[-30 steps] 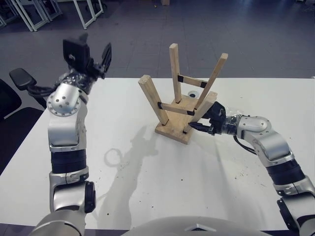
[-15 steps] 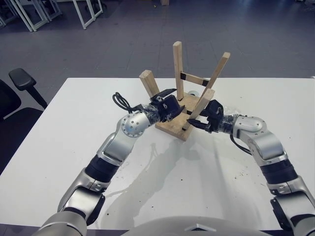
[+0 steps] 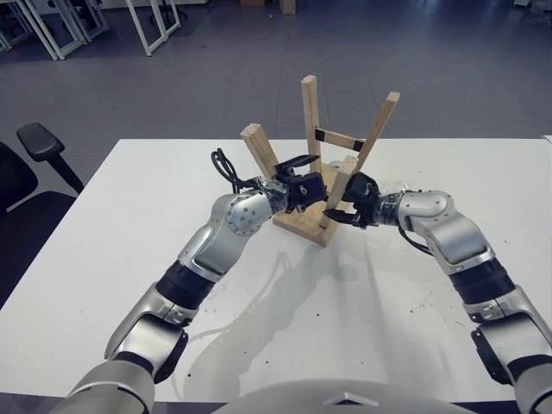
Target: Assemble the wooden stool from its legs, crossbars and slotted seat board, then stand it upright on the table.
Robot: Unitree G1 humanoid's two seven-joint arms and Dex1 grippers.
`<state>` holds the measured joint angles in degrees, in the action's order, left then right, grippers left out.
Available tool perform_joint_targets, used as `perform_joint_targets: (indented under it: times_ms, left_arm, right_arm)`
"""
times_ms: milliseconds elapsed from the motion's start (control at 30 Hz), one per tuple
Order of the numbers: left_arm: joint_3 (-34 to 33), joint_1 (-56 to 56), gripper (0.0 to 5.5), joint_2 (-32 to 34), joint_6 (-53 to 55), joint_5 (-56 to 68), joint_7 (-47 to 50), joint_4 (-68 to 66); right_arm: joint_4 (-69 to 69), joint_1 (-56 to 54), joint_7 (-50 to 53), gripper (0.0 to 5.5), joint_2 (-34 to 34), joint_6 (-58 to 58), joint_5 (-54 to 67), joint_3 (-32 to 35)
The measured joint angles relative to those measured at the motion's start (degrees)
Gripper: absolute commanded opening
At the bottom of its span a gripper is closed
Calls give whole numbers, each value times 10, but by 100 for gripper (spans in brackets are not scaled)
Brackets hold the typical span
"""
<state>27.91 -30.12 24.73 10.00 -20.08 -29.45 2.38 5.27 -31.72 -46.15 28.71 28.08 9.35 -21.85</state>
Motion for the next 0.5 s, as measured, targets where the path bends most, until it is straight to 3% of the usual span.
perform_joint_targets:
  times_ms: [100,200,367,500]
  left_arm:
    - [-3,6,317,-7,-1,-10,11,1]
    - [-47,53,317,-33,-35,13,69,3]
    - [-185,60,317,-53,-113,58,168,91]
    - [-248,30,317,-46,-127,54,204,120]
  right_arm:
    - [3,1,1,201,-1,-4,0,0]
    - [-11,13,17,201,-5,-3,0,4]
    - [-86,55,73,201,-6,21,-5,23]
    - [-122,91,146,291,-16,89,-37,43]
